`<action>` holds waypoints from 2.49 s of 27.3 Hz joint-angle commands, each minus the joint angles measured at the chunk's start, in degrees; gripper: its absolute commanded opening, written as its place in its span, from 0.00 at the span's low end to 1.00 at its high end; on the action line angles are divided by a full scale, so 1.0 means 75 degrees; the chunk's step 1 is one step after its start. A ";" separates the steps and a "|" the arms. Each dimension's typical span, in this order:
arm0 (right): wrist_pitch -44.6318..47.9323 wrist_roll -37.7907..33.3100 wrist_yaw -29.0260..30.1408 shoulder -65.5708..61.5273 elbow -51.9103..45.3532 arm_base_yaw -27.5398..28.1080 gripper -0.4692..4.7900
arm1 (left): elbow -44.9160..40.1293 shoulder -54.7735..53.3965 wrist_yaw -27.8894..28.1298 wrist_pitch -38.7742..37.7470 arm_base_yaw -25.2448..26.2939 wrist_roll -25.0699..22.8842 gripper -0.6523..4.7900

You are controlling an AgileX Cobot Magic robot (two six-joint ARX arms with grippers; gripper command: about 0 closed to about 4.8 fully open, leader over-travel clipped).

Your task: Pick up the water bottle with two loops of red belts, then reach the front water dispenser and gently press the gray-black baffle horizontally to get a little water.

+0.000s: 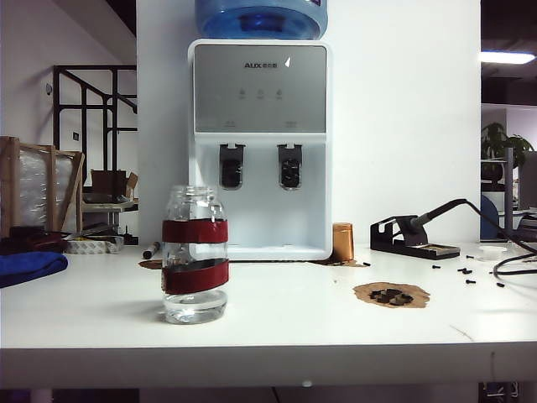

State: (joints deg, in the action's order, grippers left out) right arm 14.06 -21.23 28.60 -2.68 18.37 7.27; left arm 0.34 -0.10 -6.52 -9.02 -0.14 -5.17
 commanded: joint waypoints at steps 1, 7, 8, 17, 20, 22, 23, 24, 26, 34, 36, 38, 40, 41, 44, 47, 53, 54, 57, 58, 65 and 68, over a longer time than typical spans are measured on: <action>-0.0335 0.0006 0.0641 -0.1008 0.1049 -0.0026 0.09 | -0.0009 0.0003 -0.0420 -0.0023 0.0000 0.0440 0.11; -0.0344 0.0303 0.2532 -0.2801 0.2605 -0.0055 0.09 | 0.0009 0.0003 -0.0560 0.0015 -0.0006 0.0323 0.11; -0.0350 0.0440 0.2798 -0.2935 0.2769 -0.0064 0.09 | 0.0026 0.0003 -0.0624 0.0032 -0.0012 0.0321 0.11; -0.0335 -0.0539 0.3966 -0.4922 0.4118 -0.0070 0.09 | 0.0947 -0.0038 -0.1498 0.0344 -0.0009 0.0315 0.11; -0.0428 -0.0216 0.4042 -0.5394 0.4167 -0.0487 0.09 | 0.1778 -0.0309 -0.1725 -0.0143 -0.0006 0.0321 0.11; -0.0793 0.0414 0.3917 -0.5744 0.4167 -0.1271 0.09 | 0.2334 -0.0702 -0.1795 -0.0746 -0.0012 0.0323 0.11; -0.0970 0.0612 0.3707 -0.5861 0.4167 -0.1591 0.09 | 0.2480 -0.0825 -0.1827 -0.0900 -0.0015 0.0323 0.11; -0.1157 0.0842 0.3462 -0.5974 0.4167 -0.1973 0.09 | 0.2614 -0.0927 -0.1874 -0.1020 -0.0012 0.0323 0.11; -0.1510 0.1524 0.2637 -0.6222 0.4167 -0.2862 0.09 | 0.2841 -0.1061 -0.1883 -0.1259 -0.0012 0.0323 0.11; -0.1868 0.3896 -0.3063 -0.7122 0.4159 -0.5878 0.09 | 0.3774 -0.1128 -0.2742 -0.2655 -0.0015 0.0323 0.11; -0.1804 0.3888 -0.4051 -0.7271 0.4147 -0.5995 0.09 | 0.3969 -0.1128 -0.2952 -0.2900 -0.0017 0.0318 0.11; -0.1795 0.3722 -0.4409 -0.7463 0.4089 -0.6041 0.09 | 0.4173 -0.1128 -0.2949 -0.3191 -0.0015 0.0309 0.11; -0.1186 0.3235 -0.4403 -0.7577 0.3698 -0.6050 0.11 | 0.4453 -0.1128 -0.3005 -0.3672 -0.0015 0.0271 0.11; -0.0481 0.3214 -0.4092 -0.7577 0.3279 -0.6073 0.17 | 0.4584 -0.1128 -0.3130 -0.3896 -0.0015 0.0073 0.11; 0.1236 0.2547 -0.3587 -0.7565 0.2183 -0.6108 0.25 | 0.4820 -0.1128 -0.3136 -0.4634 -0.0015 -0.0504 0.11; 0.1894 0.1827 -0.3159 -0.7522 0.1256 -0.6108 1.00 | 0.4899 -0.1131 -0.3147 -0.4951 -0.0015 -0.0536 0.11; 0.2124 0.2783 -0.1591 -0.7528 0.0323 -0.6108 1.00 | 0.5120 -0.1131 -0.3322 -0.5388 -0.0020 -0.0784 0.11; 0.2124 0.3165 -0.1521 -0.7557 0.0187 -0.6108 1.00 | 0.5217 -0.1131 -0.3421 -0.5543 -0.0023 -0.0933 0.11; 0.2124 0.3386 -0.1297 -0.7982 0.0015 -0.6108 1.00 | 0.5517 -0.1142 -0.3439 -0.5834 -0.0023 -0.1055 0.11; 0.2334 0.3494 -0.1233 -0.8271 0.0015 -0.6108 1.00 | 0.5639 -0.1239 -0.3430 -0.5884 -0.0020 -0.1055 0.11; 0.4339 0.3462 -0.1303 -1.0180 0.0029 -0.6105 1.00 | 0.6502 -0.2736 -0.2993 -0.6417 -0.0012 -0.1052 0.11; 0.5126 0.3107 -0.1396 -1.1220 0.0085 -0.6100 1.00 | 0.6612 -0.2847 -0.2952 -0.6408 -0.0015 -0.1055 0.11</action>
State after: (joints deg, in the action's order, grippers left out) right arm 48.69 3.51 18.13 -85.80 18.48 -38.35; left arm 49.39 -21.23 -28.80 -57.34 -0.23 -12.93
